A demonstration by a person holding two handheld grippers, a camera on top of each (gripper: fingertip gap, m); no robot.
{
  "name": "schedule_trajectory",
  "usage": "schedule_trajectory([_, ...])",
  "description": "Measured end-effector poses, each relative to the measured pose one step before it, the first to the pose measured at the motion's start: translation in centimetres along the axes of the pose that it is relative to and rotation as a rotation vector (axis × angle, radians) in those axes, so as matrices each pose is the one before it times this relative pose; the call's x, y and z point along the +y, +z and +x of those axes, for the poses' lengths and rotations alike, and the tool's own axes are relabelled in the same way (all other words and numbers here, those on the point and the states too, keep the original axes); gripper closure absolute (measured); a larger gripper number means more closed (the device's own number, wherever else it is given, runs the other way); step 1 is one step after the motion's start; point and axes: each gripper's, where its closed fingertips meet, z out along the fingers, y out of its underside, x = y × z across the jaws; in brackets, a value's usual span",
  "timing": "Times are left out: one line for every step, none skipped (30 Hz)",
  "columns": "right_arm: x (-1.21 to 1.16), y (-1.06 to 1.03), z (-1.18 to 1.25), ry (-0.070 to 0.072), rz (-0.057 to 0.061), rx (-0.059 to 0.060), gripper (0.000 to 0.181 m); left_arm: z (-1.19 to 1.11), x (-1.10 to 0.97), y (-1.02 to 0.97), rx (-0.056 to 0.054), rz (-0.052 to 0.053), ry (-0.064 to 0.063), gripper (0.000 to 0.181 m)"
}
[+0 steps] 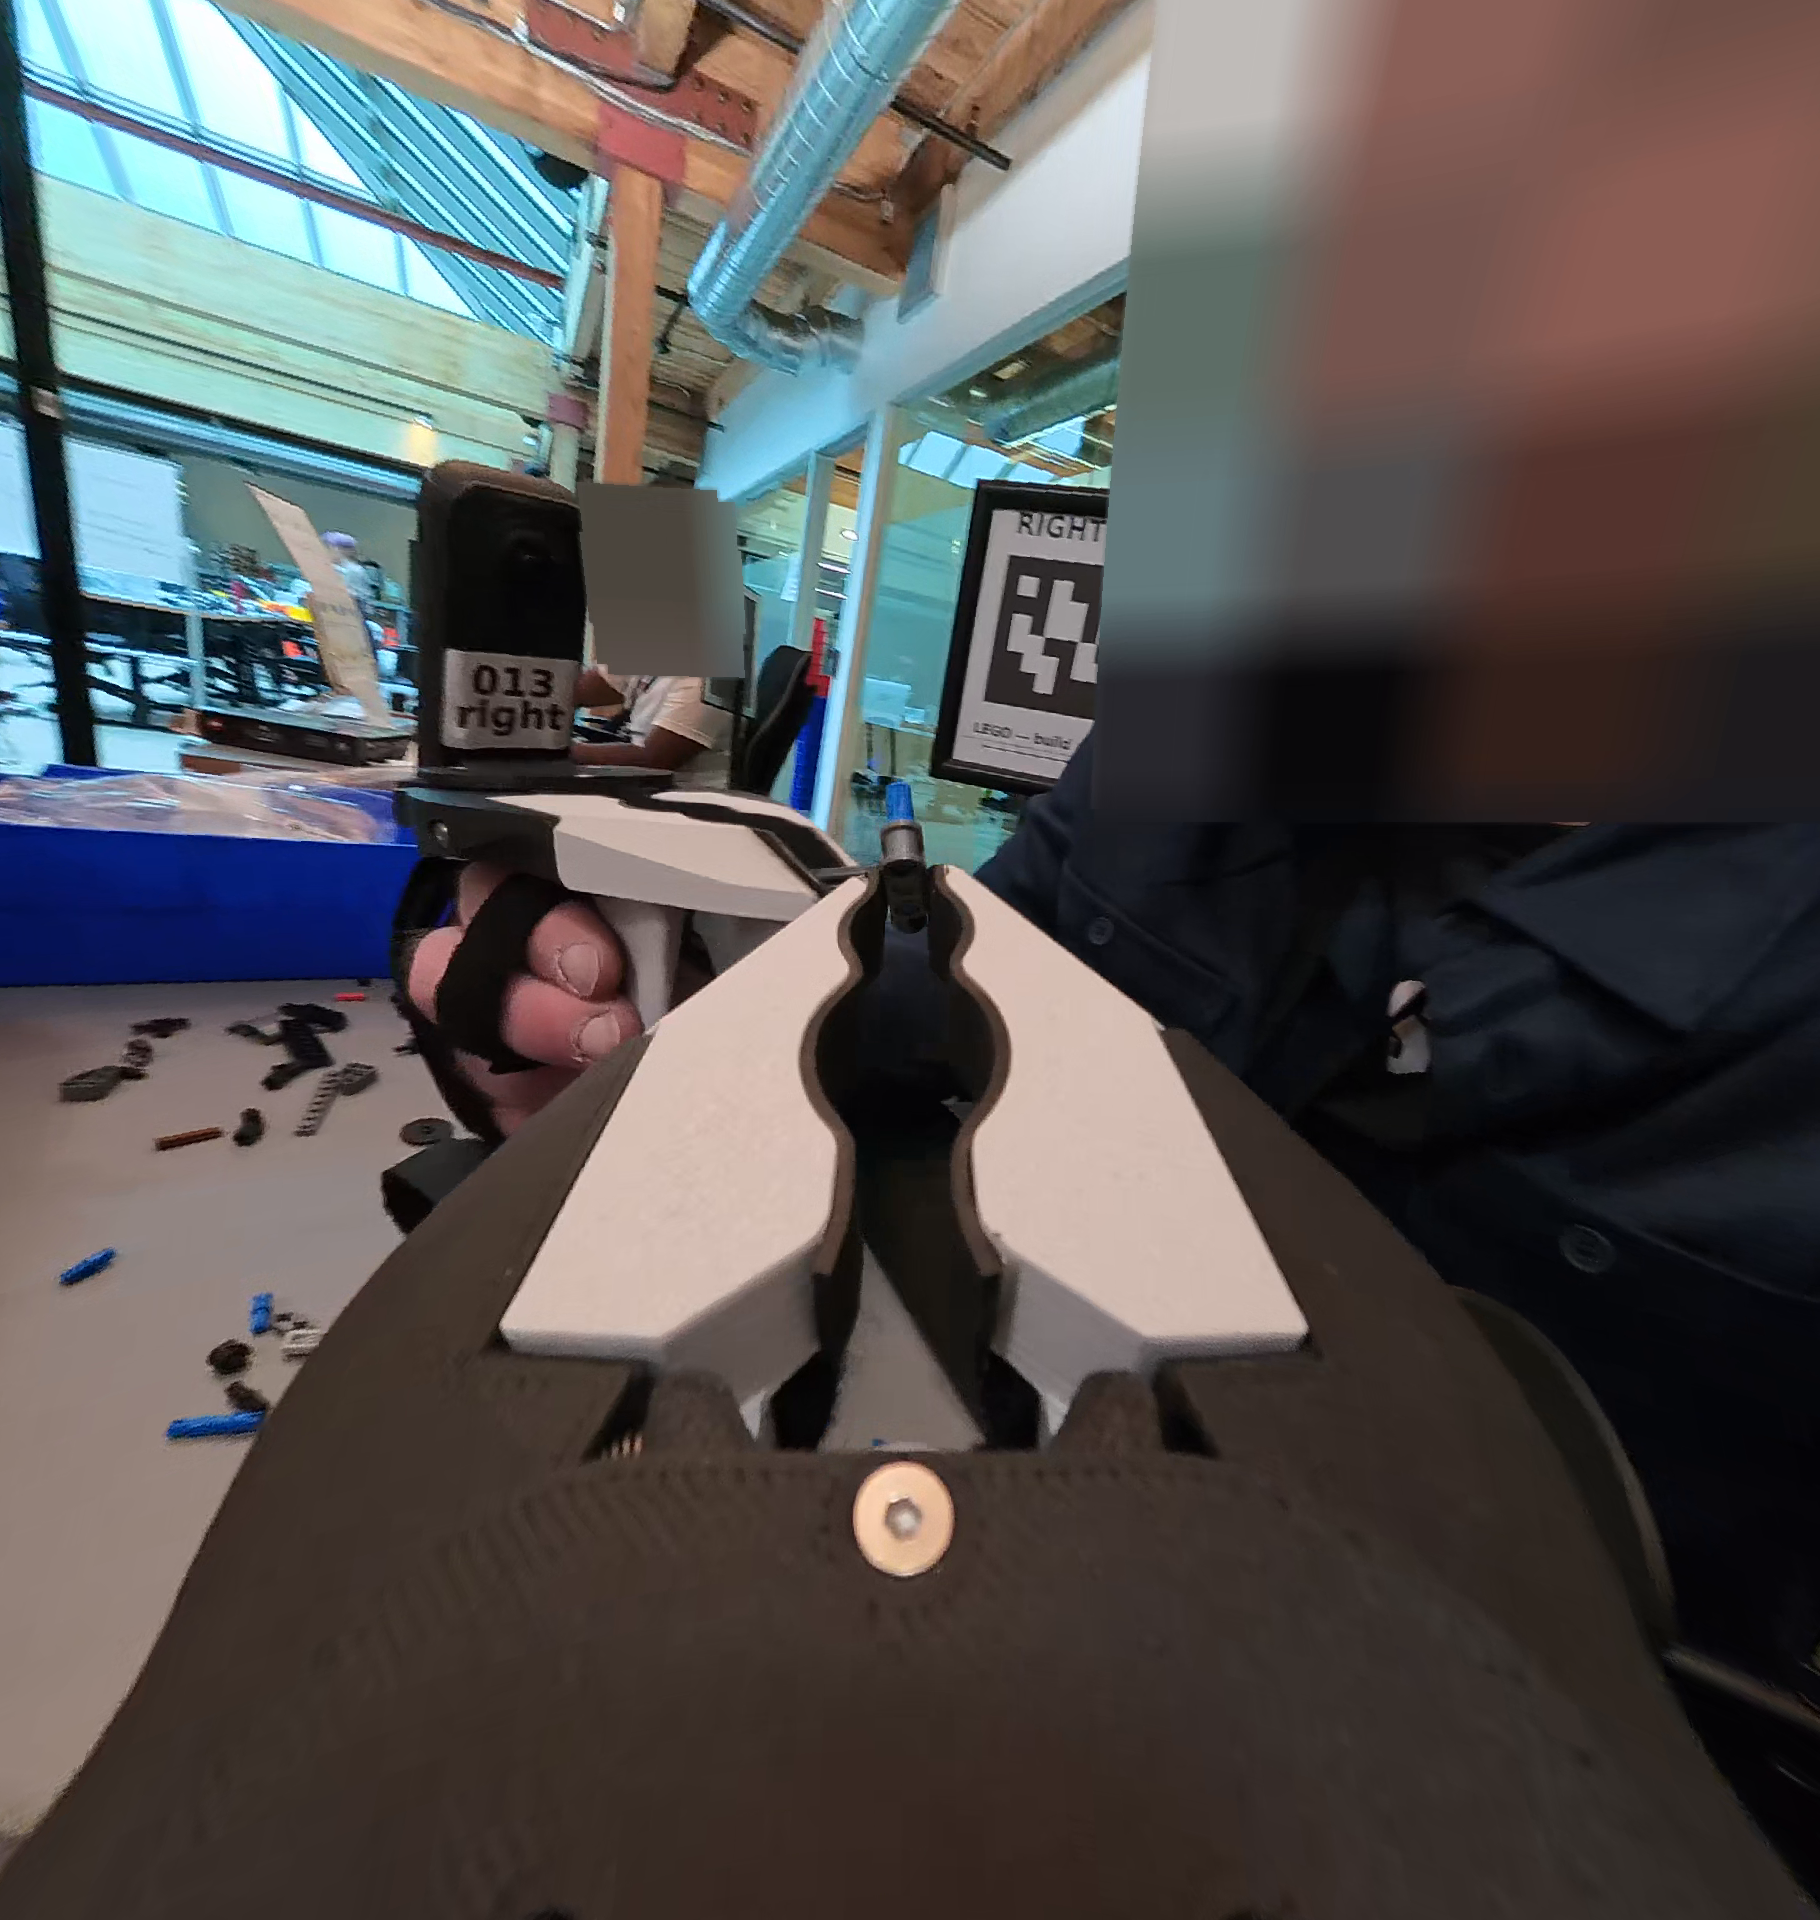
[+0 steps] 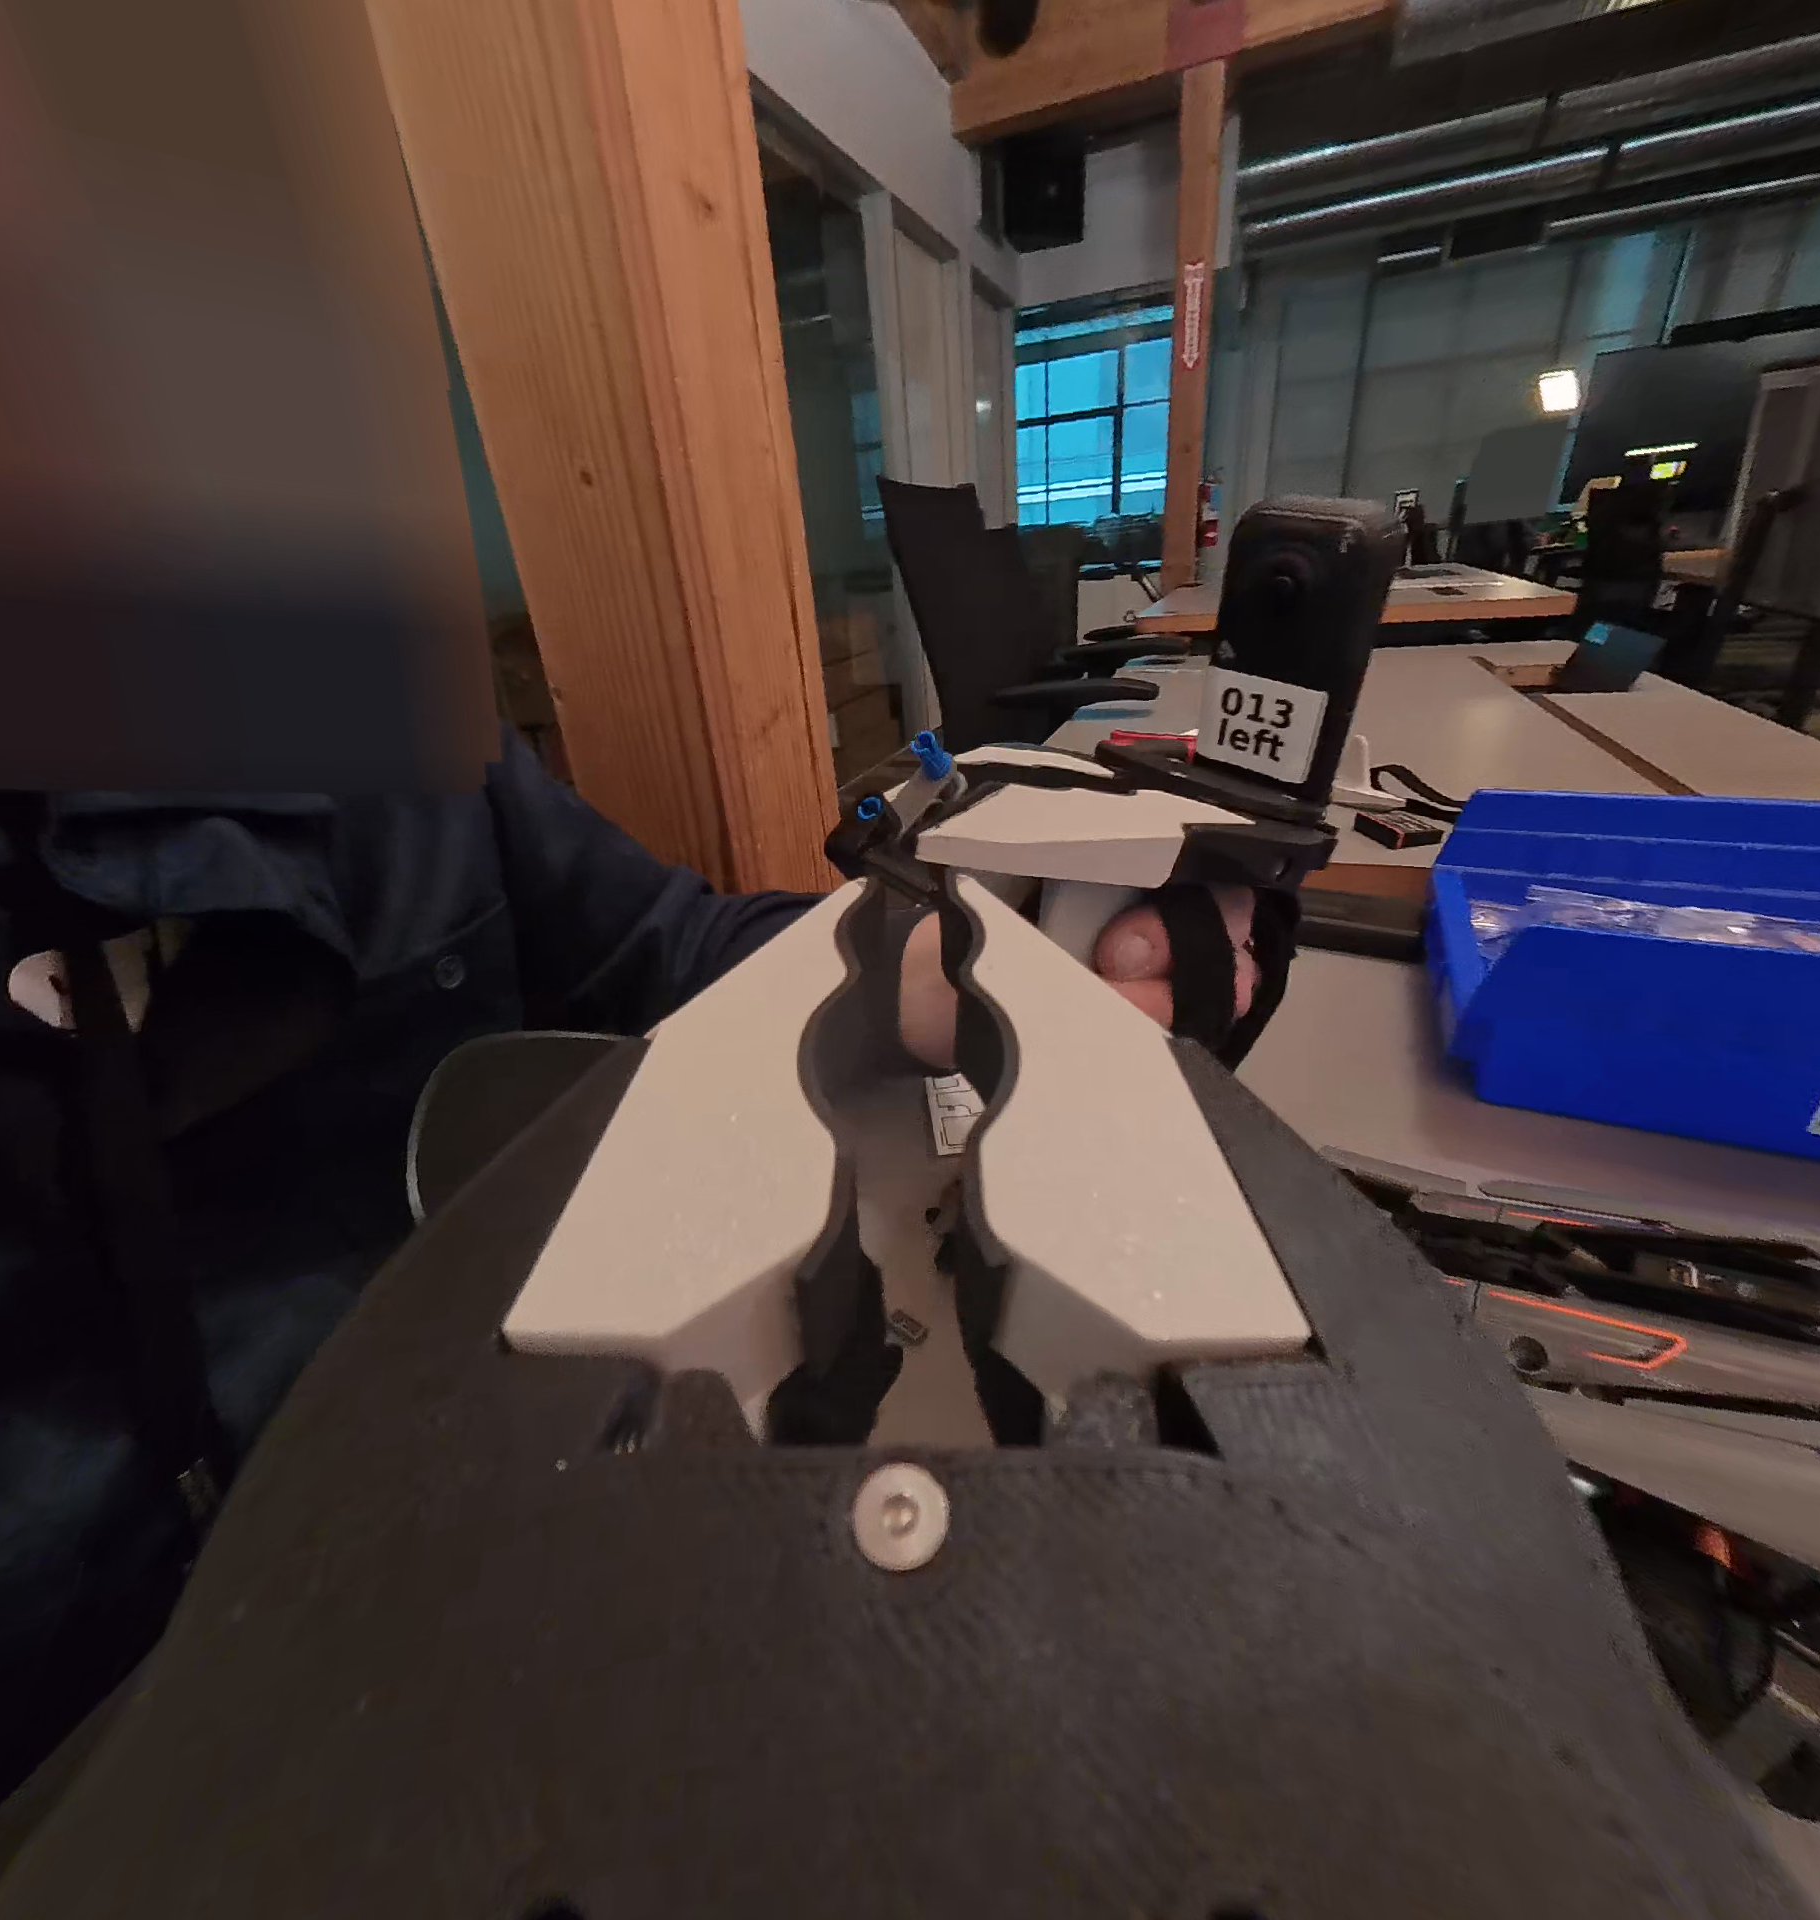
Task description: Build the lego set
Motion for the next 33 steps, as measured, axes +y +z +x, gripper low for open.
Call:
schedule_trajectory([-0.022,0.052,-0.207,-0.0056,0.0011,-0.0095,0.174,0.195,0.078,0.086,0.0132,-0.0051,-0.0077,0.176])
schedule_trajectory([-0.025,0.042,-0.179,-0.0033,0.0017,-0.0091,0.175,0.16,0.046,0.071,0.0129,-0.0021,-0.01,0.176])
schedule_trajectory([0.048,0.054,-0.136,-0.0025,-0.0032,-0.007,0.175,0.134,0.044,0.036,0.0125,0.0004,-0.0103,0.176])
schedule_trajectory([0.07,0.048,-0.1,-0.0038,-0.0054,-0.0038,0.175,0.104,0.071,0.004,0.0122,-0.0004,-0.0126,0.176])
schedule_trajectory([0.036,0.008,-0.017,-0.0043,-0.0028,0.0013,0.176,0.017,0.006,-0.039,0.0077,0.0032,-0.0123,0.176])
schedule_trajectory([-0.044,-0.054,0.029,-0.005,0.0007,0.0039,0.176,-0.139,-0.089,-0.08,-0.0027,0.0085,-0.0076,0.176])
schedule_trajectory([-0.096,-0.093,-0.012,-0.0076,0.0014,0.0028,0.178,-0.177,-0.057,-0.056,-0.008,0.0063,-0.0056,0.175])
schedule_trajectory([-0.123,-0.086,0.024,-0.0125,0.0006,0.0081,0.179,-0.167,-0.045,-0.037,-0.0097,0.0028,-0.0013,0.175])
schedule_trajectory([-0.124,-0.072,0.075,-0.0139,0.0007,0.0119,0.178,-0.182,-0.098,-0.055,-0.0128,0.0052,0.0028,0.174])
schedule_trajectory([-0.078,-0.015,-0.045,-0.0095,-0.0022,0.0039,0.179,-0.116,-0.07,-0.053,-0.0083,0.0036,0.0029,0.174])
schedule_trajectory([-0.01,0.046,-0.081,-0.0069,-0.0057,0.001,0.179,0.024,-0.013,-0.016,0.0004,-0.0006,-0.0007,0.174])
schedule_trajectory([-0.036,0.035,0.012,-0.0086,-0.0028,0.0075,0.179,-0.002,-0.057,-0.028,-0.0004,0.0022,-0.0013,0.173])
schedule_trajectory([-0.091,0.004,0.052,-0.0083,0.0013,0.0097,0.179,-0.117,-0.135,-0.074,-0.0091,0.0059,0.0021,0.173])
schedule_trajectory([-0.091,-0.024,0.081,-0.006,0.0018,0.0092,0.179,-0.171,-0.111,-0.099,-0.0131,0.0048,0.0038,0.174])
schedule_trajectory([-0.057,-0.041,0.146,-0.0042,0.0008,0.011,0.179,-0.136,-0.042,-0.081,-0.0104,0.0,0.0024,0.174])
schedule_trajectory([-0.02,-0.041,0.152,-0.0033,0.0003,0.011,0.179,-0.165,-0.035,-0.079,-0.0101,0.0015,-0.0006,0.174])
schedule_trajectory([-0.003,-0.024,0.105,-0.0038,-0.0007,0.0083,0.179,-0.141,-0.042,-0.074,-0.0072,0.0023,-0.0019,0.174])
schedule_trajectory([0.023,-0.007,0.079,-0.0049,-0.0017,0.0068,0.18,-0.071,-0.01,-0.04,-0.0035,0.0013,-0.0012,0.174])
schedule_trajectory([-0.006,-0.017,0.08,-0.0046,-0.0005,0.0074,0.179,-0.077,-0.025,-0.026,-0.0039,0.0012,-0.001,0.174])
schedule_trajectory([-0.03,-0.017,0.1,-0.0036,-0.0003,0.0086,0.18,-0.112,-0.045,-0.045,-0.0069,0.0023,-0.0003,0.174])
schedule_trajectory([-0.031,-0.025,0.089,-0.0047,-0.001,0.0088,0.18,-0.149,-0.052,-0.059,-0.0102,0.0021,0.0011,0.174])
schedule_trajectory([0.003,-0.014,0.08,-0.0065,-0.0026,0.0082,0.18,-0.108,-0.008,-0.06,-0.0084,-0.0016,0.0028,0.175])
schedule_trajectory([-0.008,-0.013,0.118,-0.0072,-0.0026,0.0106,0.18,-0.113,-0.014,-0.049,-0.0095,-0.0013,0.0039,0.175])
schedule_trajectory([-0.035,-0.03,0.145,-0.0059,-0.0002,0.0131,0.18,-0.209,-0.08,-0.078,-0.0157,0.0022,0.0053,0.175])
schedule_trajectory([-0.066,-0.041,0.15,-0.0045,0.0005,0.012,0.18,-0.228,-0.136,-0.111,-0.0177,0.006,0.0065,0.175])
schedule_trajectory([-0.053,-0.046,0.142,-0.0044,0.0003,0.0108,0.18,-0.126,-0.11,-0.096,-0.0114,0.0041,0.0062,0.175])
schedule_trajectory([-0.07,-0.06,0.128,-0.0032,0.0015,0.01,0.18,-0.158,-0.005,-0.049,-0.0157,-0.0051,0.0109,0.174])
schedule_trajectory([-0.068,-0.052,0.104,-0.0015,0.0022,0.0069,0.18,-0.28,-0.013,-0.032,-0.0278,-0.0039,0.0213,0.173])
schedule_trajectory([-0.059,-0.063,0.094,-0.0016,0.0021,0.0062,0.18,-0.275,-0.086,-0.034,-0.0264,0.0024,0.0162,0.17])
schedule_trajectory([-0.034,-0.065,0.096,0.0,0.0012,0.0057,0.18,-0.191,-0.074,-0.039,-0.017,0.0013,0.0075,0.169])
schedule_trajectory([0.015,-0.049,0.106,0.0026,-0.0011,0.005,0.18,-0.336,-0.081,-0.049,-0.0258,0.0007,0.0081,0.164])
schedule_trajectory([0.058,-0.049,0.202,0.0019,-0.0033,0.01,0.181,-0.389,-0.247,-0.12,-0.0335,0.0109,0.0187,0.158])
schedule_trajectory([0.1,-0.057,0.255,0.0019,-0.0054,0.0129,0.18,-0.24,-0.236,-0.077,-0.0319,0.0057,0.034,0.151])
